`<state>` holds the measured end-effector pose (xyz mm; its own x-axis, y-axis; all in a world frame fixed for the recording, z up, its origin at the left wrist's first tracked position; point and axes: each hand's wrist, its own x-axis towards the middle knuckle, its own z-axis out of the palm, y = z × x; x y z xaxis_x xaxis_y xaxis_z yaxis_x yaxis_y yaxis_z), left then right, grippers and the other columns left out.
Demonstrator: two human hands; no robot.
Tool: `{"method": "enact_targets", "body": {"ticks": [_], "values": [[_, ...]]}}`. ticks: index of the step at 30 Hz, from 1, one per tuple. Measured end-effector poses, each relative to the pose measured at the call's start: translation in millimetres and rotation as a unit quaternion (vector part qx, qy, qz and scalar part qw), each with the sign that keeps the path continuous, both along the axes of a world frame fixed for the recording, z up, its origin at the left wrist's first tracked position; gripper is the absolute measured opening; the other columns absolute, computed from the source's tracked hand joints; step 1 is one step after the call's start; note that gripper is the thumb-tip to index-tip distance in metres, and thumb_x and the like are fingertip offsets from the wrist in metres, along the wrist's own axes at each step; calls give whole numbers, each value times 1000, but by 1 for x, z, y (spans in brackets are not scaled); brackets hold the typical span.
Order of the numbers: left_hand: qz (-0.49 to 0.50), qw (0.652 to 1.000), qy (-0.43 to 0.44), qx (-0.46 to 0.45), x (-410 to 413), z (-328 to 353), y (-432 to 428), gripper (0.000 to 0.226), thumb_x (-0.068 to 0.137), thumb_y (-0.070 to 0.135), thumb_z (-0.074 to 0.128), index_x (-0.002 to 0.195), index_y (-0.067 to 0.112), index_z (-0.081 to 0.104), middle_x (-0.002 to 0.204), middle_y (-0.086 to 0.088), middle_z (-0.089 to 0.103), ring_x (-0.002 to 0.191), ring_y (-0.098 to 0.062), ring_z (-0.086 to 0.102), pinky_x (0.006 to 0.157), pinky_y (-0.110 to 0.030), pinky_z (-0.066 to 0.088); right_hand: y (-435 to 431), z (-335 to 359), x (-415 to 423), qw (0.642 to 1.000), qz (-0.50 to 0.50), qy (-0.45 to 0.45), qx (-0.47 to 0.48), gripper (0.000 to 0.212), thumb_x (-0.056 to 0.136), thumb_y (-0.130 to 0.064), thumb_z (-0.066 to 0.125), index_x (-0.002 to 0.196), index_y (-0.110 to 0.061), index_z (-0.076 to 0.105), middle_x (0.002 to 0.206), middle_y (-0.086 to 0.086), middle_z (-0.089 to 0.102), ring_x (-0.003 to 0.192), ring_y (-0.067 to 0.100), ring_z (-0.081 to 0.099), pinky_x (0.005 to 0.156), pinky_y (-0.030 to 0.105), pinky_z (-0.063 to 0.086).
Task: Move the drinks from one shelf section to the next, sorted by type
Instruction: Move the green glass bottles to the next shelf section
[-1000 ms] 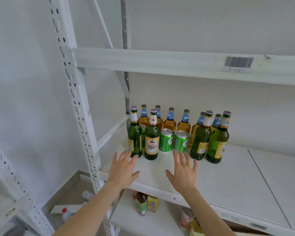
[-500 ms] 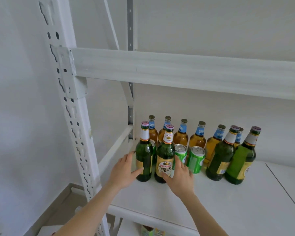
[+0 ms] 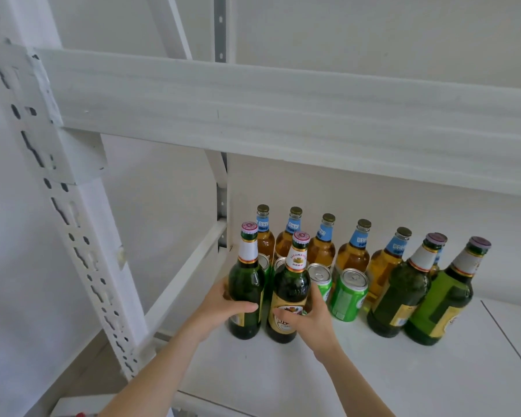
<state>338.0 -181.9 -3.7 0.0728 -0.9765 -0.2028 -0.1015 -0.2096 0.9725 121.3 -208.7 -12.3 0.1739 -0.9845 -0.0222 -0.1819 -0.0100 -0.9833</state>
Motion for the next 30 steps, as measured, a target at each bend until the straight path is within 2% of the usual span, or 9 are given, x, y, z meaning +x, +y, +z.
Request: {"method": "enact_targets", "body": {"ticks": [3,7,15,18,21,24,30], "values": [[15,1000,4,-7,-2,1,4,70,56,26,92,118,38,60,114,9,72,112,-16,63,94,-39,52,2,3,0,1000,3,-21,12,74,56,-15,92,114,-38,53,113,-14,68,104,7,65,78,25,55],[28,999,26,-10,-4,-2,17,75,46,35,91,115,38,61,106,11,74,107,-15,66,85,-32,54,9,5,-4,999,7,-48,24,72,57,-10,91,114,-36,55,109,-9,71,101,11,68,75,25,55],[65,994,84,13,-9,-5,53,51,64,28,87,109,32,63,99,3,75,103,-23,67,91,-44,55,45,-6,-14,989,-42,-121,77,52,71,-7,82,113,-30,60,101,-2,75,97,22,70,83,44,58],[55,994,92,24,-10,-4,72,60,57,37,85,112,30,62,106,-3,73,105,-25,66,94,-49,54,62,-4,-18,986,-55,-132,83,49,72,-8,82,112,-27,61,100,0,75,95,23,71,78,42,58],[49,995,85,25,-10,-6,91,49,67,32,85,111,29,63,105,-5,73,103,-26,67,91,-48,55,81,2,-20,985,-64,-136,80,47,73,-9,81,113,-26,61,99,0,75,93,22,71,74,38,58],[50,996,72,26,-13,-5,110,40,73,26,83,108,29,64,103,-4,73,101,-25,68,90,-47,55,102,9,-22,984,-77,-138,79,47,73,-10,82,113,-24,61,99,2,74,94,24,71,78,42,58],[35,996,73,29,-24,1,143,37,74,29,82,106,27,64,104,-6,73,100,-26,68,91,-50,55,146,17,-30,980,-116,-143,81,43,71,-14,82,108,-22,62,100,6,74,93,26,71,83,48,58]]}}
